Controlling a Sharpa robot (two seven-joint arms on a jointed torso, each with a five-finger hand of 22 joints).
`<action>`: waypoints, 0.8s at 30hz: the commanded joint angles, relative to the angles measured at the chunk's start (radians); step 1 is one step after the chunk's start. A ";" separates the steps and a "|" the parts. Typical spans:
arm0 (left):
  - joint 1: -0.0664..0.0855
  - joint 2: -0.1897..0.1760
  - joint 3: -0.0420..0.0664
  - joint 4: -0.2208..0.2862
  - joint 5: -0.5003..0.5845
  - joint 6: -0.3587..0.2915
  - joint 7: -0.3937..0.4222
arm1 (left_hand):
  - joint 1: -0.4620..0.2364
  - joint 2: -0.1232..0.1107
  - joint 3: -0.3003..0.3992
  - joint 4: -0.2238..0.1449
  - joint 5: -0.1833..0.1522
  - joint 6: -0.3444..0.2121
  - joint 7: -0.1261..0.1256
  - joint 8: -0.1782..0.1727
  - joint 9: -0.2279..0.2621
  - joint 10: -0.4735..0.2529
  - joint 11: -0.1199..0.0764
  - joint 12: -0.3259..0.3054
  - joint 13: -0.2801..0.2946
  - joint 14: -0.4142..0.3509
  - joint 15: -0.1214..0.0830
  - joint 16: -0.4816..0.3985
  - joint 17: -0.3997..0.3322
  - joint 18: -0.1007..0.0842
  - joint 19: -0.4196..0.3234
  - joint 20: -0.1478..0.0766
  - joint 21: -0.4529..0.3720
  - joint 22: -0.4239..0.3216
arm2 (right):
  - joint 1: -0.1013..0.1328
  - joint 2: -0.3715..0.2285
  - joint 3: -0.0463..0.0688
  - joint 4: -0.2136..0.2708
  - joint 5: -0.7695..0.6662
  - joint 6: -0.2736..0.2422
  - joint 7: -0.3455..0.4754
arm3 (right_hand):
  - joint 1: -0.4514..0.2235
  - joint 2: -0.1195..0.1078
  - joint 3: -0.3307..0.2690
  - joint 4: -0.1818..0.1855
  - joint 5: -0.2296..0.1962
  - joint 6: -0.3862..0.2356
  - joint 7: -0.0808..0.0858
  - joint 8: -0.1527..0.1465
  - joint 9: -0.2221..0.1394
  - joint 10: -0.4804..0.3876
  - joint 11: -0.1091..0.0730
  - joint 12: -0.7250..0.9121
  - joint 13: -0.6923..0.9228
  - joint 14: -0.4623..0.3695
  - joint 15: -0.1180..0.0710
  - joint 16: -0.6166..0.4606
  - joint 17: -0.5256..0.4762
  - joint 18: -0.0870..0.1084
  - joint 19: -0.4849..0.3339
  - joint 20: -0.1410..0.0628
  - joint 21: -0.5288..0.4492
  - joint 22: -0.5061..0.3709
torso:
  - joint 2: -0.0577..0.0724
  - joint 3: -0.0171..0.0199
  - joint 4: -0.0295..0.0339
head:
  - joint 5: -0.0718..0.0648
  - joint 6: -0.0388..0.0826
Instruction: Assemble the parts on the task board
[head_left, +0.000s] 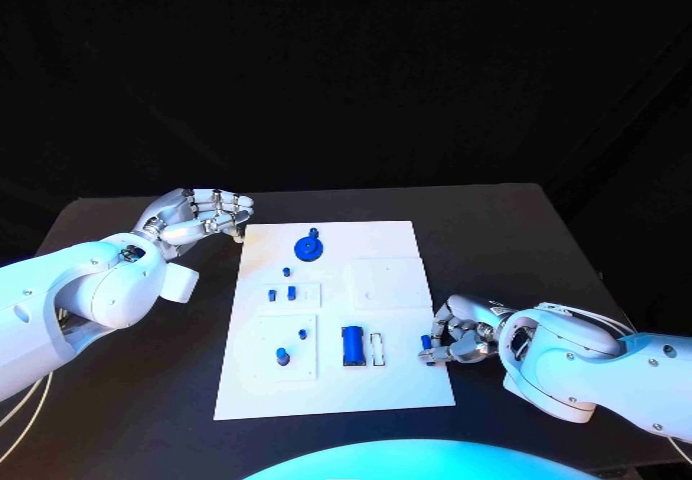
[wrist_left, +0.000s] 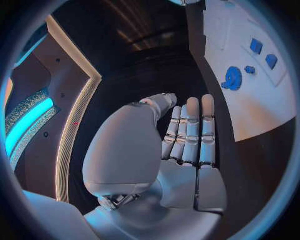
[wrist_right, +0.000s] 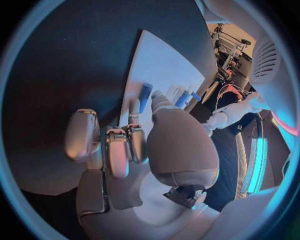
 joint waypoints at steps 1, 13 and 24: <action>0.000 0.000 0.000 0.002 0.005 0.015 0.006 | 0.000 0.005 0.002 -0.006 0.001 -0.007 0.013 0.002 -0.001 -0.010 0.000 0.004 -0.001 -0.003 0.002 0.003 0.000 0.015 0.008 -0.001 -0.006 -0.001 | -0.017 0.013 -0.009 -0.013 -0.057 0.051 -0.027 | 0.024 0.000 0.012 0.000 -0.005 -0.010 0.001 -0.008 -0.076 0.017 -0.003 -0.003 0.136 0.100 -0.005 -0.002 0.245 -0.008 0.028 -0.003 -0.002 0.172 | 0.001 -0.0002 -0.0002 | 0.001 -0.001; 0.000 -0.002 0.000 0.003 0.006 0.015 0.006 | -0.001 0.005 0.001 -0.006 0.001 -0.007 0.013 0.002 -0.002 -0.010 0.000 0.005 -0.002 -0.003 0.002 0.003 0.000 0.015 0.009 -0.001 -0.007 -0.002 | -0.032 0.043 -0.009 -0.031 -0.110 0.044 -0.040 | 0.197 -0.013 0.171 -0.026 0.108 0.000 -0.008 -0.020 -0.090 0.017 -0.012 -0.004 0.139 0.100 -0.013 -0.003 0.245 -0.008 0.029 -0.011 -0.003 0.172 | 0.000 -0.0008 0.0005 | 0.001 -0.003; 0.000 -0.001 0.000 0.002 0.006 0.015 0.005 | -0.001 0.005 0.001 -0.006 0.001 -0.007 0.013 0.002 -0.002 -0.010 0.000 0.005 -0.002 -0.003 0.002 0.003 0.000 0.015 0.009 -0.001 -0.007 -0.002 | -0.031 0.042 -0.008 -0.005 0.001 -0.026 -0.027 | 0.145 -0.044 0.388 -0.036 0.265 -0.016 -0.005 -0.006 -0.075 0.019 -0.014 -0.007 0.141 0.101 -0.014 -0.002 0.246 -0.008 0.029 -0.013 -0.005 0.172 | 0.000 0.0002 0.0003 | 0.001 -0.004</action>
